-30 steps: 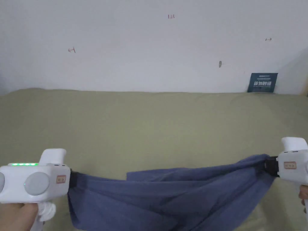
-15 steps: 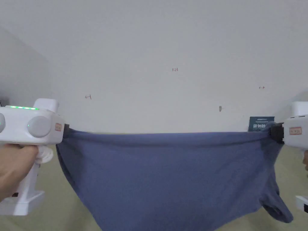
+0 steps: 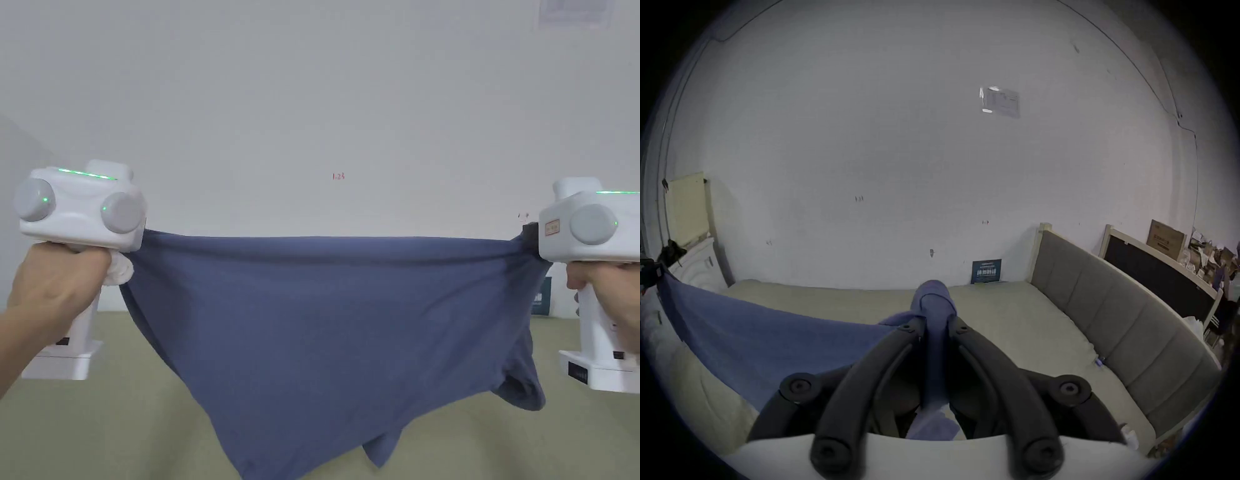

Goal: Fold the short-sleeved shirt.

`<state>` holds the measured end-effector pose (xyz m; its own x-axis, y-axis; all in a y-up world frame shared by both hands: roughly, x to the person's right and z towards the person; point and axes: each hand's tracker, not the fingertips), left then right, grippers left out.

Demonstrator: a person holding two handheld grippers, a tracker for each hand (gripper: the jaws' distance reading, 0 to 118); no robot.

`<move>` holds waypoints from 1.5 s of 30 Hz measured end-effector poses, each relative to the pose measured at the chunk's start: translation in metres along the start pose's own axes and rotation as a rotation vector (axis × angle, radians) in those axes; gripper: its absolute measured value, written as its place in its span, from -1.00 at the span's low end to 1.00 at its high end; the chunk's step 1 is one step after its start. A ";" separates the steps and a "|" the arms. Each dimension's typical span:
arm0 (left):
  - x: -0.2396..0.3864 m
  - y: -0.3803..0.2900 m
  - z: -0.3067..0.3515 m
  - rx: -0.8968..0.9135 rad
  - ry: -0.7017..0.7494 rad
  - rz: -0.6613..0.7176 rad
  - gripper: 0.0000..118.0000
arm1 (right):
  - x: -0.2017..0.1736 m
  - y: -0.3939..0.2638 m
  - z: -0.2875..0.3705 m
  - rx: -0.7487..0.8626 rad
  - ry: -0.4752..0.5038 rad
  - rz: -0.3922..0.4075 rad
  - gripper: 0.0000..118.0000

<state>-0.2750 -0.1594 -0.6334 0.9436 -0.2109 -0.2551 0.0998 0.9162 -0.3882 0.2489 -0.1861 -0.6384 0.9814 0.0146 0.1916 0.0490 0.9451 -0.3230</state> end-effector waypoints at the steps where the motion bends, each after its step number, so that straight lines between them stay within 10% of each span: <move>1: 0.005 -0.007 -0.011 -0.010 -0.005 -0.004 -0.97 | -0.003 -0.009 -0.012 -0.012 -0.012 0.010 -0.77; 13: 0.052 -0.187 -0.089 -0.213 -0.065 -0.110 -0.97 | -0.005 -0.219 -0.082 -0.305 0.049 0.008 -0.77; 20: 0.033 -0.246 -0.032 -0.245 -0.119 -0.078 -0.97 | 0.026 -0.270 -0.012 -0.371 0.051 -0.077 -0.77; 32: -0.038 -0.367 0.117 -0.412 -0.257 -0.036 -0.97 | 0.055 -0.348 0.128 -0.441 0.091 0.014 -0.77; 43: -0.043 -0.418 0.120 -0.511 -0.303 0.007 -0.96 | 0.064 -0.416 0.176 -0.522 0.068 -0.031 -0.76; 45: -0.045 -0.419 0.122 -0.517 -0.308 0.017 -0.71 | 0.053 -0.412 0.187 -0.532 0.060 -0.012 -0.52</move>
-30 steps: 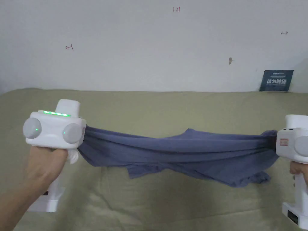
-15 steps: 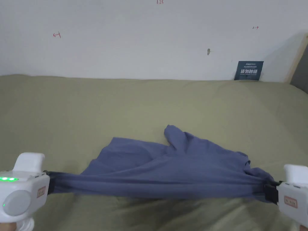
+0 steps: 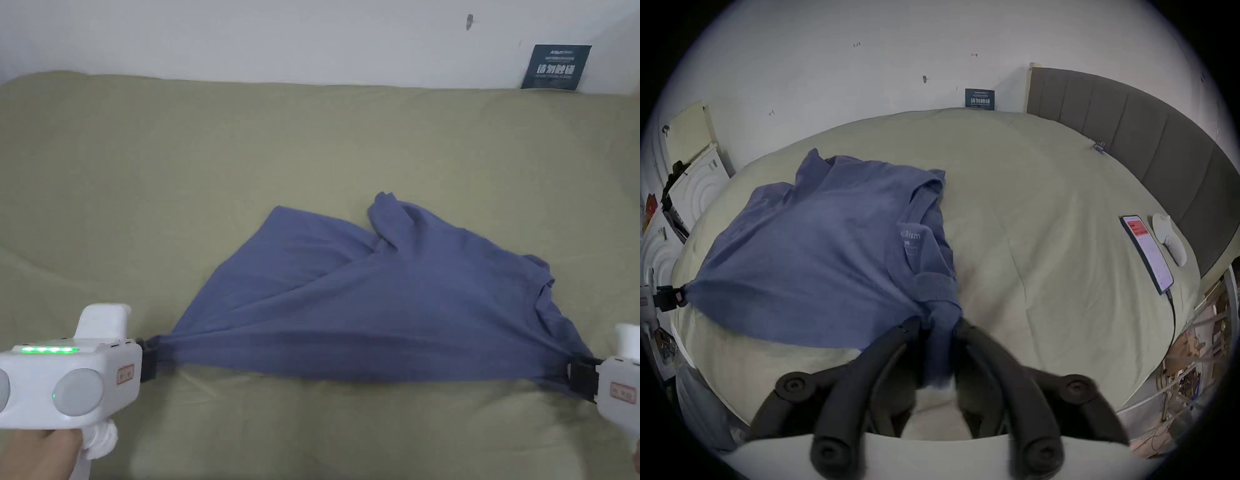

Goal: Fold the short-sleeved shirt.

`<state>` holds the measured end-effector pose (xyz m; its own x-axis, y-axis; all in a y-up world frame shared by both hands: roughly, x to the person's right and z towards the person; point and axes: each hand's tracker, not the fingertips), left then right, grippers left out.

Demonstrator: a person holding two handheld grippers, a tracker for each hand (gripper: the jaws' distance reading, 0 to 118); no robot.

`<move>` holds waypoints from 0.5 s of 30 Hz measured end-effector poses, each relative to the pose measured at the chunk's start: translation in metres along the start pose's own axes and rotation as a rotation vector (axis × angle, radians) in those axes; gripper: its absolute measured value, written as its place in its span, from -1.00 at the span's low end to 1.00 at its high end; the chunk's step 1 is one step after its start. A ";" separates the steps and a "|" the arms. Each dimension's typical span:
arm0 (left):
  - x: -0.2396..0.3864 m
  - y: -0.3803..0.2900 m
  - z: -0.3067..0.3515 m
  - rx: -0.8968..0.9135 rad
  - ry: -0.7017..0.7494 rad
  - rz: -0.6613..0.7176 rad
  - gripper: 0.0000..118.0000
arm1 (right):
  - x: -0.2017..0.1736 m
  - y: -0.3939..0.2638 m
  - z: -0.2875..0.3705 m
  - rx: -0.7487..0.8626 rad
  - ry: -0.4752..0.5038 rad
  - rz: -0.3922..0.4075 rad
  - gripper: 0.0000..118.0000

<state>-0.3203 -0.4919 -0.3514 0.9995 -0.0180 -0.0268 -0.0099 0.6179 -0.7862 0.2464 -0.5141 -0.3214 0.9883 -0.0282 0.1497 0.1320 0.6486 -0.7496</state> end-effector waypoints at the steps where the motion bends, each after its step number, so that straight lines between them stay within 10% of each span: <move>1: -0.001 0.001 0.002 -0.005 -0.001 0.000 0.09 | -0.004 -0.002 0.004 -0.003 -0.026 0.014 0.08; 2: -0.003 0.000 0.002 -0.012 -0.001 -0.002 0.76 | -0.009 -0.003 0.009 -0.012 -0.021 0.018 0.68; 3: -0.003 -0.002 0.004 -0.019 0.003 0.001 1.00 | -0.013 -0.004 0.013 -0.022 -0.013 0.025 1.00; 10: 0.022 -0.032 0.043 0.044 -0.027 -0.021 0.67 | -0.096 -0.004 0.031 0.151 0.095 0.085 0.70; 12: 0.026 -0.039 0.039 0.094 -0.022 -0.011 -0.18 | -0.120 -0.029 0.037 0.207 0.102 0.104 -0.10; 13: 0.026 -0.042 0.034 0.097 -0.008 -0.016 -1.00 | -0.131 -0.034 0.033 0.238 0.071 0.113 -0.91; 15: 0.023 -0.047 0.030 0.117 -0.001 -0.024 -1.00 | -0.153 -0.040 0.033 0.245 0.115 0.150 -0.90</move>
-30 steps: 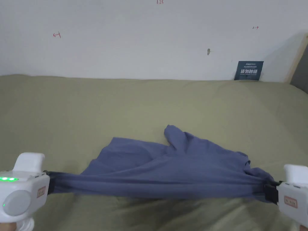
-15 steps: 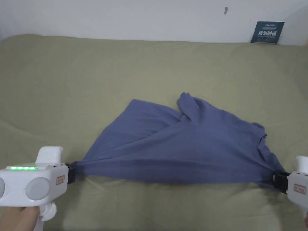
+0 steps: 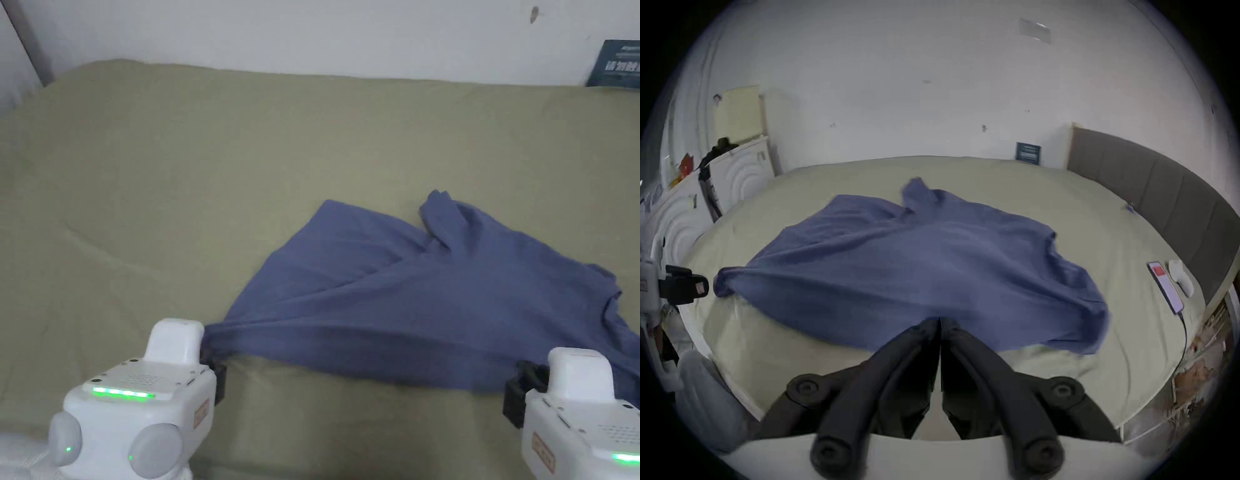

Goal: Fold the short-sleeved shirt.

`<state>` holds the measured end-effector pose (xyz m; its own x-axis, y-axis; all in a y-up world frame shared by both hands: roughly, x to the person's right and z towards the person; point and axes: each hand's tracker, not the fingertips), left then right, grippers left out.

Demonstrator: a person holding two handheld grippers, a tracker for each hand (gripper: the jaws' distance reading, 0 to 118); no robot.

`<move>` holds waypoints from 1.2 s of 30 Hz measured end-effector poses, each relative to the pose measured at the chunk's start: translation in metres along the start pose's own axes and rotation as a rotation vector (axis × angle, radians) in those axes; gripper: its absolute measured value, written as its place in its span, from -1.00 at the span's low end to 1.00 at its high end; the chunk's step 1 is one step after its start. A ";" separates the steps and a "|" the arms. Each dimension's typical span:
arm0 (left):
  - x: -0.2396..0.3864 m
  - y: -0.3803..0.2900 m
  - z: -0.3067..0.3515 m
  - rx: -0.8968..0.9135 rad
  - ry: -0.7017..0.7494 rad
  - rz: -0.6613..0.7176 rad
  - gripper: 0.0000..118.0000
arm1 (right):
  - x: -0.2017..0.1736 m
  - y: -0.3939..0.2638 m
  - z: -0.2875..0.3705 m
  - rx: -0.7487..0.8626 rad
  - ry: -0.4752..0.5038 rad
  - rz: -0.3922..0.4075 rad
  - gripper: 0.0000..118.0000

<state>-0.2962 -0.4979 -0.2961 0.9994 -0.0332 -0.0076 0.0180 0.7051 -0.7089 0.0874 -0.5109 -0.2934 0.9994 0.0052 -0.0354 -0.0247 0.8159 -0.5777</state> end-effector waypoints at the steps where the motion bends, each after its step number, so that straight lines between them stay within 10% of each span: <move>1: 0.003 0.001 0.000 -0.005 0.013 -0.007 -1.00 | -0.005 -0.001 -0.001 0.002 0.004 0.000 -0.90; 10: -0.046 0.026 -0.014 -0.064 0.001 0.091 -0.87 | -0.043 0.017 0.012 -0.004 0.065 0.012 -0.90; 12: -0.056 0.032 -0.025 -0.120 -0.055 0.088 -0.30 | -0.044 0.014 0.007 -0.010 0.066 0.014 -0.90; 14: -0.062 0.041 -0.036 -0.164 -0.101 0.101 0.83 | -0.043 0.015 0.002 -0.023 0.070 0.017 -0.90; 15: -0.063 0.043 -0.043 -0.170 -0.096 0.093 1.00 | -0.043 0.016 -0.001 -0.034 0.075 0.018 -0.90; 19: -0.048 0.055 -0.065 -0.194 -0.063 -0.008 0.92 | -0.030 0.010 -0.020 -0.053 0.066 0.011 -0.90; 21: -0.047 0.058 -0.069 -0.237 -0.161 0.021 0.42 | -0.025 0.011 -0.024 -0.065 0.063 -0.002 -0.90; 22: -0.044 0.058 -0.068 -0.223 -0.196 0.021 -0.17 | -0.020 0.014 -0.029 -0.071 0.062 -0.016 -0.90; 28: -0.030 0.057 -0.065 -0.231 -0.212 0.045 -0.89 | 0.022 0.062 -0.071 -0.080 0.060 -0.025 -0.90; 36: -0.027 0.054 -0.056 -0.209 -0.165 0.049 -0.91 | 0.099 0.175 -0.191 -0.172 0.044 0.076 -0.90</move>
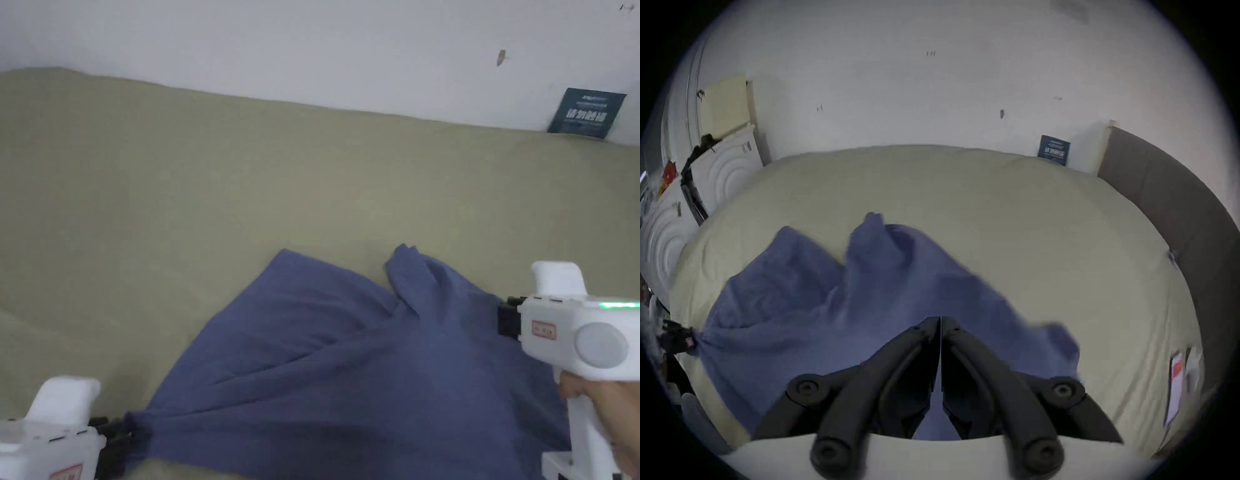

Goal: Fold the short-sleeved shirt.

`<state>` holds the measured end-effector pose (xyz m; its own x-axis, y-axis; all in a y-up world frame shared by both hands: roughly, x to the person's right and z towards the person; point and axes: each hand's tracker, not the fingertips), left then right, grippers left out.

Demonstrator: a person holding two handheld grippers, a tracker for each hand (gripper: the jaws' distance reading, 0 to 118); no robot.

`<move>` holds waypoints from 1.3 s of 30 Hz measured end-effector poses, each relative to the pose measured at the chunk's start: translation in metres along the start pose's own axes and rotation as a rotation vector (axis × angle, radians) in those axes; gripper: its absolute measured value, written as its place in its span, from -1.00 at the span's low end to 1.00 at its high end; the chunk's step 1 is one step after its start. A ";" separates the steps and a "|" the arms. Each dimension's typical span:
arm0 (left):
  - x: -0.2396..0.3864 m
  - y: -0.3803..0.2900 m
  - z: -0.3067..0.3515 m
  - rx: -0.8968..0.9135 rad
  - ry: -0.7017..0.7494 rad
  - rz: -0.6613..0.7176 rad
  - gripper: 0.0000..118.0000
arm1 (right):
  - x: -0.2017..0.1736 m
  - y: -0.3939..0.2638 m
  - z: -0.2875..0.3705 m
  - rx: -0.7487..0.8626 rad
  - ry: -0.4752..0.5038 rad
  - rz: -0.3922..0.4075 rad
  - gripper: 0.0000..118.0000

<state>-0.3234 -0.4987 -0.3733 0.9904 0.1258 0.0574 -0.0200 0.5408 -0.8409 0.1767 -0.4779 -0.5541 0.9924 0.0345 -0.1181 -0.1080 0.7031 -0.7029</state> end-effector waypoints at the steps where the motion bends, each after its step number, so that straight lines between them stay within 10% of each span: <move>1: -0.006 0.001 -0.003 -0.008 -0.005 0.027 -0.91 | 0.007 0.010 -0.013 -0.014 -0.012 0.017 -0.89; 4: -0.005 0.000 -0.002 -0.004 -0.003 0.055 -0.91 | 0.024 0.032 -0.048 -0.105 -0.035 0.052 -0.76; 5: -0.008 0.002 -0.004 -0.009 -0.008 0.064 -0.91 | 0.029 0.036 -0.059 -0.133 -0.030 0.069 -0.38; 7: -0.008 0.003 -0.005 -0.010 -0.005 0.065 -0.91 | 0.036 0.037 -0.081 -0.222 -0.047 0.100 1.00; 13: -0.010 0.008 -0.012 -0.026 0.004 0.069 -0.91 | 0.013 0.020 -0.096 -0.278 -0.053 0.109 0.57; 15: -0.010 0.009 -0.012 -0.029 0.007 0.068 -0.91 | 0.009 0.021 -0.080 -0.256 -0.010 0.061 -0.10; 16: -0.010 0.010 -0.011 -0.030 0.008 0.064 -0.91 | 0.012 0.021 -0.076 -0.207 0.004 0.053 -0.85; 39: 0.085 0.237 0.193 0.481 0.116 -0.097 -0.93 | 0.053 0.142 0.327 0.514 -0.229 0.002 -0.85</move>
<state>-0.2706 -0.1990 -0.4638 0.9990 -0.0225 0.0399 0.0392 0.8707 -0.4902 0.2333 -0.1435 -0.4308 0.9858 0.1493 0.0769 -0.1243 0.9564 -0.2642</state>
